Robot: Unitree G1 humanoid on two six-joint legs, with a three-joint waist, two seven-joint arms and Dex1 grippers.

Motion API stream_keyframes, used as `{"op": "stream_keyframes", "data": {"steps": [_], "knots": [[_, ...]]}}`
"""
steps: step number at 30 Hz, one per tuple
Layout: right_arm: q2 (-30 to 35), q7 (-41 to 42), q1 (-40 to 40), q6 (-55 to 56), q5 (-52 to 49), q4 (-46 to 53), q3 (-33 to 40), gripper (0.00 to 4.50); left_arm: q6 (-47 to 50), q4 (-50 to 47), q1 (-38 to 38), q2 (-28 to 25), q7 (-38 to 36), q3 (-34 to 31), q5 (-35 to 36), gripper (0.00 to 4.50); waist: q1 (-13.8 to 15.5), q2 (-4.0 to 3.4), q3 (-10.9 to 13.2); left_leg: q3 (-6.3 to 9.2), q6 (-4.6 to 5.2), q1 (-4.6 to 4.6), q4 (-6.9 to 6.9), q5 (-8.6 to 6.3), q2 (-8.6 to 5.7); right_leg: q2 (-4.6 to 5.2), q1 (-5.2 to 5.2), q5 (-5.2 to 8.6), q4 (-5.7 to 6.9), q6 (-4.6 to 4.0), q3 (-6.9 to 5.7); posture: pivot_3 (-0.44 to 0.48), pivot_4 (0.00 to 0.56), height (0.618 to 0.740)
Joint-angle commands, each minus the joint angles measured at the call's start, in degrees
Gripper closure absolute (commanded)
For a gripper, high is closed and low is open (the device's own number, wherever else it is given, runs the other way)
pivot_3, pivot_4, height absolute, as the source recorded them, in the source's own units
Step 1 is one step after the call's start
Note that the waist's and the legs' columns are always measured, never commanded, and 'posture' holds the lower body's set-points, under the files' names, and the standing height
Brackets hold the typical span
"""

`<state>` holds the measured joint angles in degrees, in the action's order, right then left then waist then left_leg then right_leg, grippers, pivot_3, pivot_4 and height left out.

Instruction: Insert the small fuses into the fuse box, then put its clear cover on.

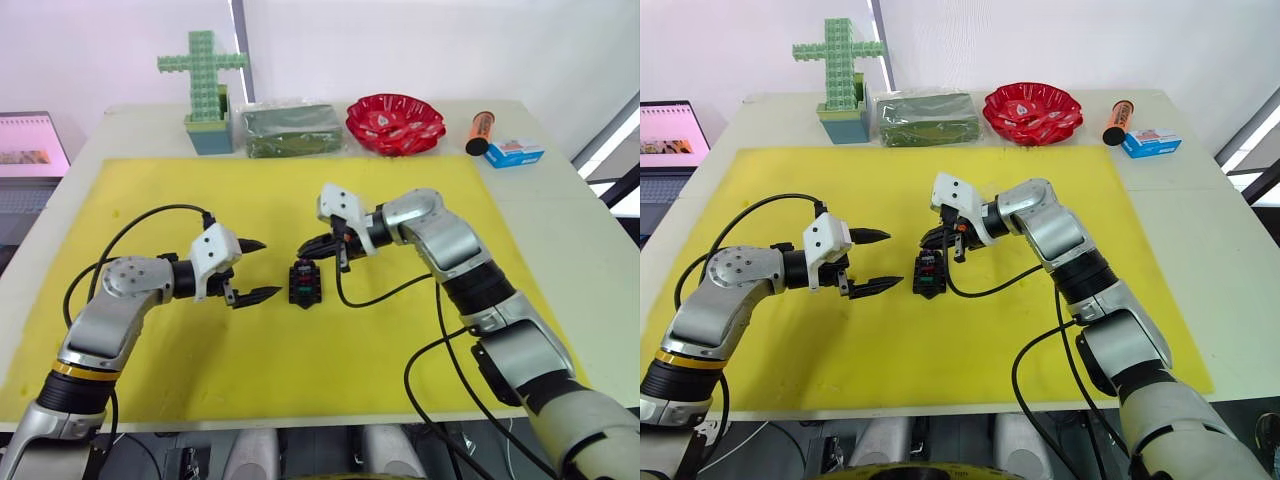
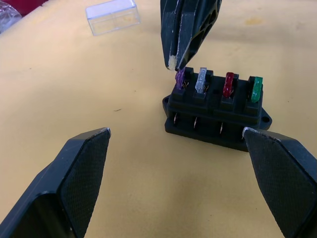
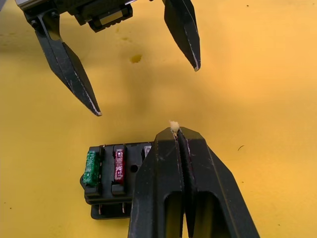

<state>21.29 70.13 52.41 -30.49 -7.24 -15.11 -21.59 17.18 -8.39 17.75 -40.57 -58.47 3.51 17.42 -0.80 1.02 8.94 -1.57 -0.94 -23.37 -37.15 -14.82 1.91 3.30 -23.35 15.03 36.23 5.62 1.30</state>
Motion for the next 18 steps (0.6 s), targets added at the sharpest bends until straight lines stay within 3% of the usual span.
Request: {"op": "stream_keyframes", "data": {"steps": [1, 18], "knots": [[-0.6, -0.3, 0.2, 1.0, -1.1, 0.1, 1.6, 4.45, -0.4, -1.3, 0.7, -0.2, 0.3, -0.9, 0.1, 0.0, 0.0, 0.0, 0.0, 0.0, 0.0, 0.0, 0.0, 0.0, 0.0, 0.0, 0.0, 0.0, 0.0, 0.0, 0.0, 0.0, 0.15, 0.74], [-1.1, -0.4, -1.6, 3.4, -0.1, -6.5, -0.2, 4.45, -0.2, -1.9, 0.3, -0.4, 0.3, -1.1, 0.3, 0.0, 0.0, 0.01, 0.0, 0.0, 0.0, 0.01, 0.0, 0.0, 0.0, 0.0, 0.01, 0.0, 0.0, 0.0, 0.0, 0.0, 0.15, 0.74]]}}
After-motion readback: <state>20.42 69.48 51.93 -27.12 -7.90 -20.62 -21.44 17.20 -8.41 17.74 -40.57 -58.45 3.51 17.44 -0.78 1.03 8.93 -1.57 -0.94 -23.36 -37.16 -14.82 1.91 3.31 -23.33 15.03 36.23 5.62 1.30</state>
